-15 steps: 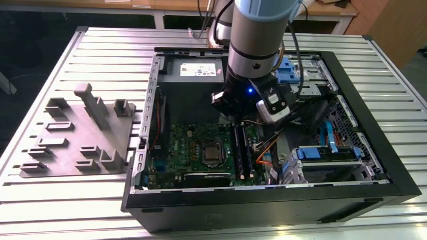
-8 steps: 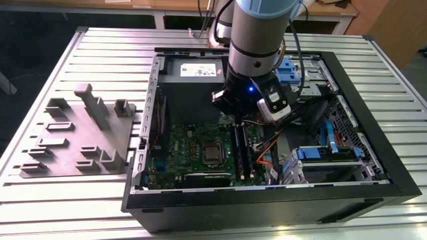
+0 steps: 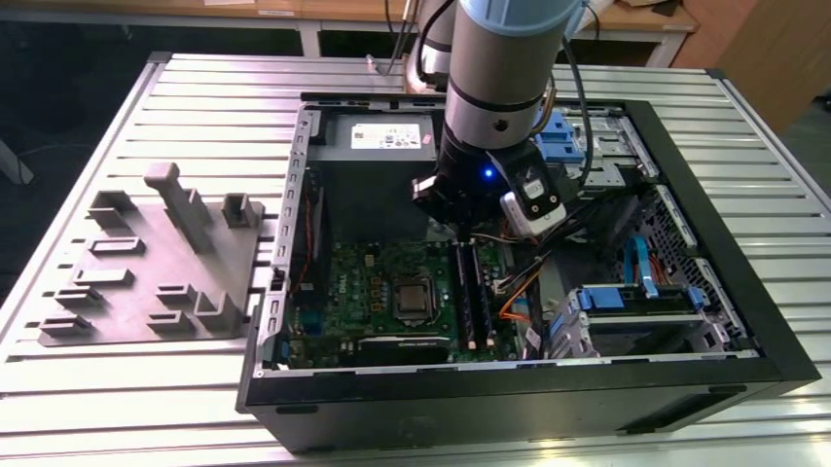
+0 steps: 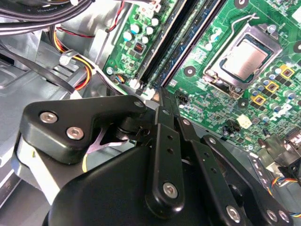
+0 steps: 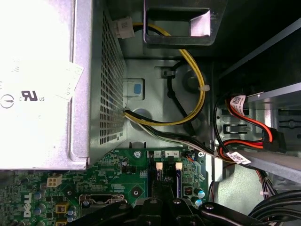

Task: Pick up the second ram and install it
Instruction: 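Press down the second ram until it locks into place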

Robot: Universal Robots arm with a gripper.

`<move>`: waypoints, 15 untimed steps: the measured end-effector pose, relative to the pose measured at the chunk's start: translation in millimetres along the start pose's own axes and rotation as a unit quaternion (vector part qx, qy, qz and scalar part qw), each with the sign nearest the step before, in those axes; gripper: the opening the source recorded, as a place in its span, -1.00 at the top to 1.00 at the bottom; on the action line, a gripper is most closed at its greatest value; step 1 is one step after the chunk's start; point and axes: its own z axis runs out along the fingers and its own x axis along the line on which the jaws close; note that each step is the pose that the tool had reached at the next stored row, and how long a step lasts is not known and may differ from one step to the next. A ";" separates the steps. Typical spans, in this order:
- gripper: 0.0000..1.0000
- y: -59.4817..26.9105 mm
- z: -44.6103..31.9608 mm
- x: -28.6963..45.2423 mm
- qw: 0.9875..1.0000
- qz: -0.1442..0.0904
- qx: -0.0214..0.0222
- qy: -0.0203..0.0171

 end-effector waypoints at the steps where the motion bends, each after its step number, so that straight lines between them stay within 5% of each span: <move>1: 0.80 0.0 0.0 0.0 1.000 0.000 0.000 0.000; 8: 0.80 -0.6 1.1 -0.1 1.000 0.000 0.000 0.000; 12: 0.80 -7.8 0.6 -0.2 1.000 0.000 0.000 0.000; 15: 0.80 -14.6 0.1 -0.3 1.000 0.000 0.005 0.000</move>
